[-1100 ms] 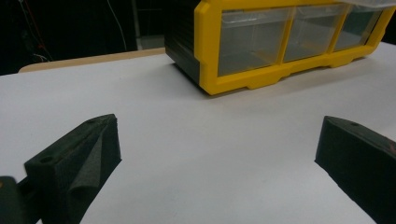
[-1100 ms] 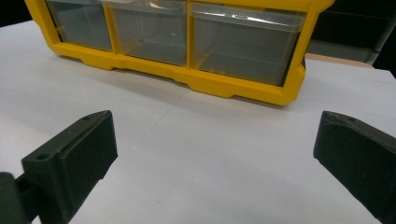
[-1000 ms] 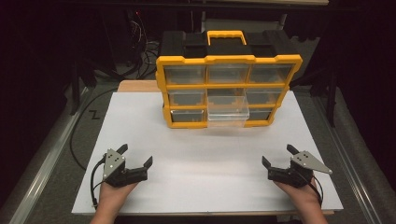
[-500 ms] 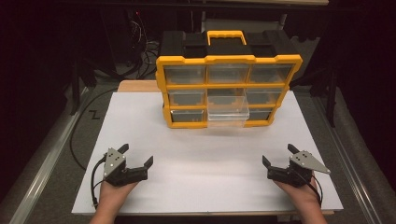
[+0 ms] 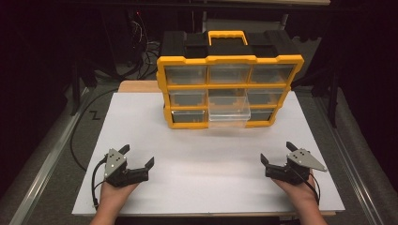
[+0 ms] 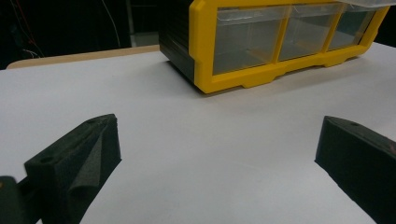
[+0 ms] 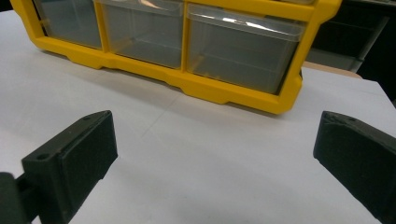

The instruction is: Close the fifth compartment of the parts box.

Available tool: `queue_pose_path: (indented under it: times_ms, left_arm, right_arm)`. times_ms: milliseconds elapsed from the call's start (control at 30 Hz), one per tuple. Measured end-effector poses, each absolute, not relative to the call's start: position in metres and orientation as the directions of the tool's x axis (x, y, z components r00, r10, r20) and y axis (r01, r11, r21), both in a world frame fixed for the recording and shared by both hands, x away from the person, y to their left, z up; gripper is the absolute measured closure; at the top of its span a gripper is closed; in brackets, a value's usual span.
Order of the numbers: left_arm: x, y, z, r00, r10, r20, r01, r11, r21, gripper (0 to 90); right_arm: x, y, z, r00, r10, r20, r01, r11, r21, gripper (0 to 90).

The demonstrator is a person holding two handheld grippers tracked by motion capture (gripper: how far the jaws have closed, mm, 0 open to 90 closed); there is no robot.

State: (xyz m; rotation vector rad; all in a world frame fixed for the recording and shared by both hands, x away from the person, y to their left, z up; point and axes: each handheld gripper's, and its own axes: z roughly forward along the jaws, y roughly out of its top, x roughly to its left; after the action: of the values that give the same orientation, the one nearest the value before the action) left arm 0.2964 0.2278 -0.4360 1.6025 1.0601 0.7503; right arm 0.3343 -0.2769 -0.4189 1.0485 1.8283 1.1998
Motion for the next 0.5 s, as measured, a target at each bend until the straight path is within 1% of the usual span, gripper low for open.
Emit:
queue_pose_path:
  times_ms: [100, 500]
  left_arm:
    - [0.296, 0.227, -0.436, 0.418, 0.908, -0.025, 0.259, -0.092, 0.961, 0.8]
    - [0.299, 0.226, -0.437, 0.418, 0.908, -0.035, 0.252, -0.079, 0.964, 0.7]
  right_arm:
    - [0.336, -0.273, -0.418, -0.430, 0.894, -0.125, 0.245, 0.249, 0.937, 0.9]
    - [0.351, -0.260, -0.416, -0.422, 0.898, -0.127, 0.264, 0.255, 0.930, 1.2]
